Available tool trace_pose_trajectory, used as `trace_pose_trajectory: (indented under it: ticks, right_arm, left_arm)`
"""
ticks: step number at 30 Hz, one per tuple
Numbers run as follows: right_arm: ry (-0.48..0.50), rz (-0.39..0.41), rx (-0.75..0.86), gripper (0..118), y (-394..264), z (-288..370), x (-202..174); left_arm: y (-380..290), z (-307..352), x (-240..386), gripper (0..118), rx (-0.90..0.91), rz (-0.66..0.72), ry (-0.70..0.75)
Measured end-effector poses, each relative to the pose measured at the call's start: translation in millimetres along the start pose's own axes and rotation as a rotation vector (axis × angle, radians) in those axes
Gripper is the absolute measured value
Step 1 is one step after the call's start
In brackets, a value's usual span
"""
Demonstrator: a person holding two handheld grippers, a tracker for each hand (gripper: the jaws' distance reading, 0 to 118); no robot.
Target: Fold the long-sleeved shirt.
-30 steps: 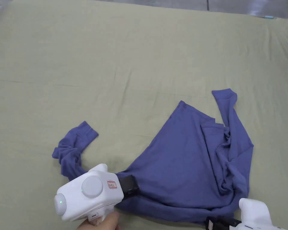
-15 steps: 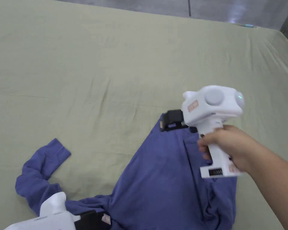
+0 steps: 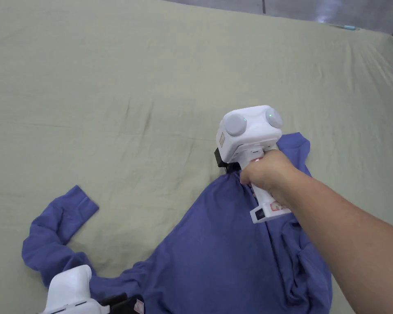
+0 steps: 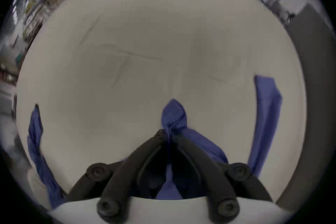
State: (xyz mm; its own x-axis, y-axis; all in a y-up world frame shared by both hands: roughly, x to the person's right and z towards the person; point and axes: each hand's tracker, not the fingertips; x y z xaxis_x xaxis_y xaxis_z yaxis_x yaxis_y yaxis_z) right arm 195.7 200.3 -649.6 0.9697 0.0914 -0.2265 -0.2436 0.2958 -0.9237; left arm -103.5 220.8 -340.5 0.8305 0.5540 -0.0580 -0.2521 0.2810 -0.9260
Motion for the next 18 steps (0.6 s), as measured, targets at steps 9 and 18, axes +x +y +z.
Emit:
trace_pose_trajectory:
  ticks: [9,18]
  right_arm:
    - [0.083,-0.092,0.394,4,-63,209,47]
    - [-0.109,-0.096,0.752,4,-56,458,102]
  left_arm:
    - [56,57,12,5,0.165,-0.059,-0.026]
    - [223,207,125,5,0.548,-0.440,0.020]
